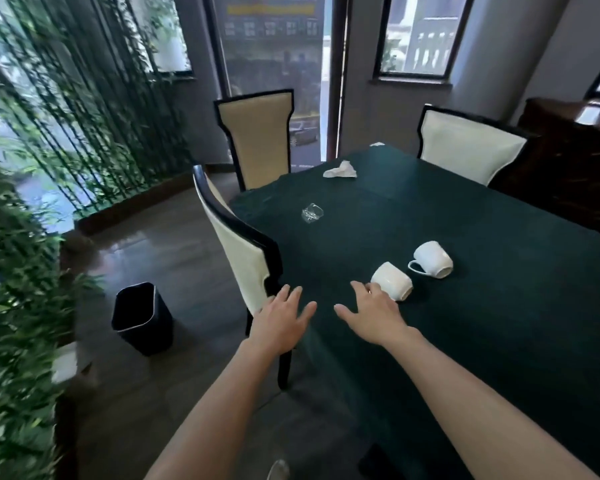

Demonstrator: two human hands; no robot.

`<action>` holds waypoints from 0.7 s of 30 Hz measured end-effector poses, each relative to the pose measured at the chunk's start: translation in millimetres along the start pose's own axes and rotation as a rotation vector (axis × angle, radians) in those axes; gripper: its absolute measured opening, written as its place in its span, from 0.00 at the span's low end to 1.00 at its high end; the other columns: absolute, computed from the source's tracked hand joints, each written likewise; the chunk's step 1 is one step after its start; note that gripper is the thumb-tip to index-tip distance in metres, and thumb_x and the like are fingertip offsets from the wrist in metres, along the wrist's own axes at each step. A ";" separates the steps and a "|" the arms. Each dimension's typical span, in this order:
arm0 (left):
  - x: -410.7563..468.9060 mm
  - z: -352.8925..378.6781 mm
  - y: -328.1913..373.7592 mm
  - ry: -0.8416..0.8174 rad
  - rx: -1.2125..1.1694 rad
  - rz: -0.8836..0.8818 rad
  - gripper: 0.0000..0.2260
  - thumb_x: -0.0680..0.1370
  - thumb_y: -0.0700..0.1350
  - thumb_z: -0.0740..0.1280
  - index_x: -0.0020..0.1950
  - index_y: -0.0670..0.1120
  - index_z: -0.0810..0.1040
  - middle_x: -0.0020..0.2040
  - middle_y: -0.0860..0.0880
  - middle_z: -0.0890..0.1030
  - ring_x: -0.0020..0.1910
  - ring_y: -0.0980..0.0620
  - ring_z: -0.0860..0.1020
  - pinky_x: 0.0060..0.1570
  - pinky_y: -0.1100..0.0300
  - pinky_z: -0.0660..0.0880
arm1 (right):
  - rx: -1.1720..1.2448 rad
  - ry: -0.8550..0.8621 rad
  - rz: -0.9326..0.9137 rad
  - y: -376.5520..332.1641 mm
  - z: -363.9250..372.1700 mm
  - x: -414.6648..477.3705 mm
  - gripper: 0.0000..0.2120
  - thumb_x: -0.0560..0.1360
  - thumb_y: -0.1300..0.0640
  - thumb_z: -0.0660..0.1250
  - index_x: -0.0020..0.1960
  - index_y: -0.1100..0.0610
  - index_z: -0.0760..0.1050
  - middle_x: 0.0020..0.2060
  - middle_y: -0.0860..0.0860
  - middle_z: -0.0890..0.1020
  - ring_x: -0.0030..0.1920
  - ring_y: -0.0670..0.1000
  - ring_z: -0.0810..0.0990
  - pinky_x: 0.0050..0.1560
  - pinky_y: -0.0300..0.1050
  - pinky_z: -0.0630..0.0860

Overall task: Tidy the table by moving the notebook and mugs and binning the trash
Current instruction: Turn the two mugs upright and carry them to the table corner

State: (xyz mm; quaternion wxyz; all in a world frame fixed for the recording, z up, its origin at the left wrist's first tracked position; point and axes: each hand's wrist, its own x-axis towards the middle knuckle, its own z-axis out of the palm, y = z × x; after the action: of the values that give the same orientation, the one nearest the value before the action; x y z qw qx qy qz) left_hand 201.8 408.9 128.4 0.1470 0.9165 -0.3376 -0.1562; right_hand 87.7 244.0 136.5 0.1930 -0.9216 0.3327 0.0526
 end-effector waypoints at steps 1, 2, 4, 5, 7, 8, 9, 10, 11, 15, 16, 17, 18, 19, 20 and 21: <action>11.6 -1.7 -5.3 -0.016 -0.021 0.012 0.32 0.83 0.66 0.51 0.83 0.53 0.58 0.85 0.49 0.58 0.80 0.41 0.64 0.74 0.42 0.64 | 0.012 0.004 0.019 -5.4 -0.1 8.2 0.37 0.80 0.35 0.60 0.81 0.54 0.59 0.76 0.60 0.67 0.75 0.62 0.68 0.73 0.56 0.68; 23.1 -3.9 -9.9 -0.037 -0.042 0.024 0.32 0.83 0.66 0.51 0.83 0.52 0.58 0.85 0.49 0.58 0.80 0.41 0.64 0.75 0.43 0.64 | 0.026 0.010 0.040 -10.7 -0.5 15.9 0.36 0.80 0.35 0.60 0.81 0.54 0.59 0.76 0.60 0.66 0.75 0.62 0.68 0.73 0.56 0.68; 47.6 -8.6 -17.6 -0.082 -0.080 0.062 0.33 0.83 0.66 0.52 0.84 0.51 0.57 0.85 0.48 0.57 0.81 0.41 0.61 0.78 0.44 0.62 | 0.058 0.027 0.090 -20.8 -2.2 30.6 0.36 0.80 0.36 0.61 0.81 0.54 0.59 0.76 0.60 0.66 0.75 0.62 0.69 0.73 0.56 0.68; 58.1 -10.2 -20.1 -0.097 -0.095 0.079 0.33 0.83 0.66 0.52 0.84 0.51 0.57 0.85 0.47 0.58 0.82 0.42 0.60 0.78 0.44 0.61 | 0.068 0.035 0.114 -23.8 -2.7 35.9 0.36 0.80 0.36 0.61 0.81 0.54 0.59 0.76 0.61 0.66 0.74 0.62 0.69 0.73 0.56 0.68; 78.2 -11.7 -22.7 -0.108 -0.120 0.105 0.33 0.83 0.66 0.52 0.84 0.50 0.57 0.85 0.47 0.58 0.82 0.42 0.60 0.78 0.44 0.61 | 0.076 0.052 0.162 -27.1 -1.5 45.7 0.35 0.80 0.37 0.61 0.81 0.54 0.60 0.76 0.61 0.66 0.74 0.62 0.69 0.72 0.56 0.68; 87.9 -11.6 -22.5 -0.113 -0.132 0.116 0.33 0.83 0.66 0.52 0.84 0.50 0.58 0.84 0.47 0.59 0.81 0.42 0.61 0.78 0.44 0.62 | 0.081 0.056 0.186 -27.1 -0.8 50.4 0.35 0.80 0.37 0.61 0.81 0.54 0.60 0.76 0.61 0.66 0.74 0.62 0.70 0.72 0.56 0.69; 96.7 -9.9 -21.1 -0.123 -0.145 0.126 0.33 0.83 0.66 0.53 0.83 0.49 0.58 0.84 0.46 0.60 0.81 0.42 0.62 0.78 0.44 0.62 | 0.087 0.057 0.210 -25.4 0.1 54.1 0.35 0.80 0.38 0.62 0.80 0.54 0.60 0.76 0.60 0.67 0.73 0.63 0.70 0.72 0.56 0.69; 102.9 -7.7 -19.3 -0.136 -0.158 0.135 0.33 0.83 0.65 0.53 0.83 0.48 0.58 0.84 0.46 0.61 0.81 0.42 0.62 0.78 0.44 0.62 | 0.091 0.058 0.230 -22.7 0.4 56.3 0.35 0.80 0.38 0.62 0.80 0.54 0.60 0.75 0.60 0.67 0.73 0.63 0.70 0.71 0.56 0.70; 108.3 -4.8 -17.5 -0.157 -0.170 0.143 0.33 0.83 0.65 0.53 0.83 0.48 0.58 0.84 0.46 0.61 0.81 0.43 0.63 0.78 0.45 0.62 | 0.096 0.058 0.251 -19.3 1.0 58.2 0.35 0.80 0.38 0.63 0.80 0.54 0.61 0.75 0.60 0.68 0.72 0.63 0.71 0.70 0.56 0.70; 136.8 14.2 -7.8 -0.279 -0.181 0.166 0.34 0.83 0.65 0.52 0.84 0.48 0.56 0.84 0.47 0.61 0.81 0.44 0.63 0.77 0.46 0.62 | 0.102 0.064 0.356 0.0 5.0 71.2 0.32 0.79 0.42 0.65 0.78 0.53 0.63 0.73 0.59 0.69 0.70 0.62 0.71 0.67 0.56 0.71; 141.6 18.5 -4.7 -0.297 -0.186 0.167 0.34 0.83 0.65 0.52 0.84 0.48 0.56 0.84 0.46 0.62 0.81 0.45 0.63 0.77 0.47 0.62 | 0.091 0.059 0.370 4.5 6.3 73.3 0.31 0.79 0.42 0.65 0.78 0.53 0.63 0.73 0.59 0.69 0.70 0.62 0.71 0.66 0.56 0.71; 147.4 24.2 0.5 -0.318 -0.195 0.170 0.34 0.83 0.65 0.53 0.84 0.47 0.56 0.83 0.46 0.62 0.81 0.45 0.63 0.77 0.48 0.62 | 0.078 0.052 0.388 10.9 8.0 76.8 0.31 0.79 0.43 0.66 0.77 0.53 0.63 0.73 0.59 0.70 0.70 0.62 0.71 0.66 0.56 0.71; 152.9 29.9 6.0 -0.338 -0.208 0.170 0.33 0.83 0.65 0.53 0.84 0.47 0.57 0.83 0.46 0.63 0.81 0.45 0.63 0.76 0.48 0.62 | 0.066 0.045 0.404 17.2 9.3 80.9 0.30 0.79 0.44 0.66 0.77 0.53 0.63 0.72 0.59 0.69 0.69 0.62 0.71 0.66 0.56 0.71; 158.3 35.4 11.6 -0.356 -0.223 0.167 0.33 0.83 0.64 0.54 0.83 0.47 0.57 0.83 0.45 0.64 0.80 0.45 0.64 0.76 0.49 0.62 | 0.053 0.041 0.414 23.4 10.3 85.4 0.30 0.79 0.44 0.66 0.77 0.53 0.63 0.72 0.59 0.69 0.69 0.62 0.71 0.66 0.56 0.71; 163.7 40.6 17.4 -0.375 -0.241 0.160 0.33 0.83 0.64 0.54 0.83 0.47 0.58 0.82 0.45 0.65 0.80 0.44 0.64 0.75 0.49 0.63 | 0.043 0.041 0.418 29.9 11.0 90.5 0.30 0.79 0.45 0.66 0.77 0.54 0.63 0.72 0.59 0.69 0.69 0.62 0.71 0.66 0.56 0.72; 169.7 45.2 23.9 -0.398 -0.263 0.149 0.33 0.83 0.64 0.54 0.83 0.47 0.58 0.82 0.44 0.66 0.79 0.44 0.65 0.74 0.50 0.64 | 0.037 0.046 0.421 36.9 11.4 96.4 0.31 0.79 0.45 0.66 0.77 0.54 0.62 0.73 0.59 0.68 0.69 0.62 0.70 0.66 0.56 0.72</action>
State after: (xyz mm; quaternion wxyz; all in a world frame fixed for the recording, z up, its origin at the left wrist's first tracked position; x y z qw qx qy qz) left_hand 293.4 271.3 64.6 0.2067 0.8134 -0.4033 -0.3647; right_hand 139.2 165.3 92.5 0.1868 -0.8290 0.5232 0.0647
